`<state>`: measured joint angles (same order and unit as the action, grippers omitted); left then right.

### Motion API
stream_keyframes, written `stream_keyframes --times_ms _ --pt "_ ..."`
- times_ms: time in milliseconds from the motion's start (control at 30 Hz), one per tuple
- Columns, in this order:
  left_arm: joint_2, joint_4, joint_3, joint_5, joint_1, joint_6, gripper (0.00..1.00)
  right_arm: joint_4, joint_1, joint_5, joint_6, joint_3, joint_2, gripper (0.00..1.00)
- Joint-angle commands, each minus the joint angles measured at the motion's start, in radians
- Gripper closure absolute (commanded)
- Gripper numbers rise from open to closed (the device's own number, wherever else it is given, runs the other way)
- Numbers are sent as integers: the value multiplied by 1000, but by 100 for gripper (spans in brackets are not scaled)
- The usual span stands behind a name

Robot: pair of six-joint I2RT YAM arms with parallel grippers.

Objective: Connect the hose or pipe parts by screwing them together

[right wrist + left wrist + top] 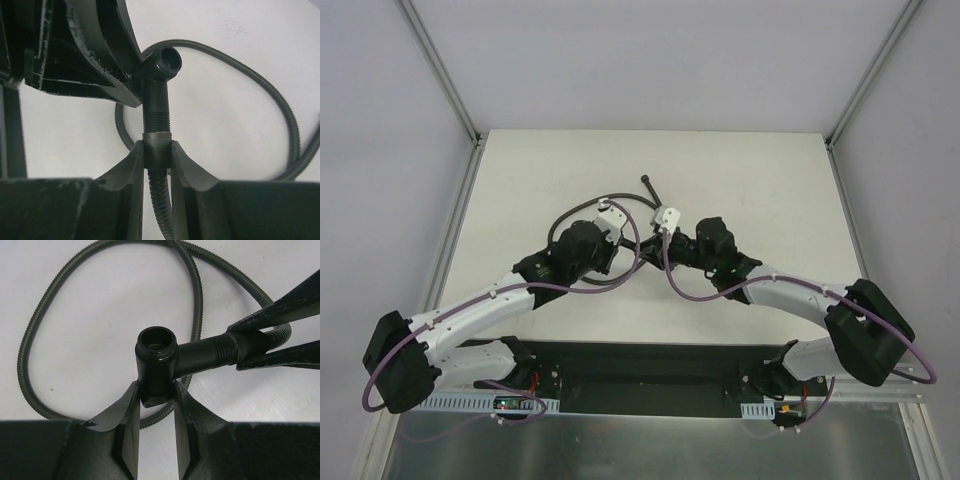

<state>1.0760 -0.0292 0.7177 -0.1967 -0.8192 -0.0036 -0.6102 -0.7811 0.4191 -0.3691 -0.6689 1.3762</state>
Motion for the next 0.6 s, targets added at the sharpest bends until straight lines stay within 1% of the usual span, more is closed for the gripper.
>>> stream_keyframes --times_ms 0,200,467,567 --pt "31 -128 115 74 -37 -122 100 21 -66 -181 -230 -74 -39 99" --pt "85 -242 219 62 -35 -206 100 36 -124 -282 -336 -67 -43 99" --pt "185 -383 342 88 -35 -303 100 -54 -216 -471 -487 -34 -46 99" --pt "225 -431 380 92 -35 -326 100 -62 -242 -505 -520 -41 -37 99"
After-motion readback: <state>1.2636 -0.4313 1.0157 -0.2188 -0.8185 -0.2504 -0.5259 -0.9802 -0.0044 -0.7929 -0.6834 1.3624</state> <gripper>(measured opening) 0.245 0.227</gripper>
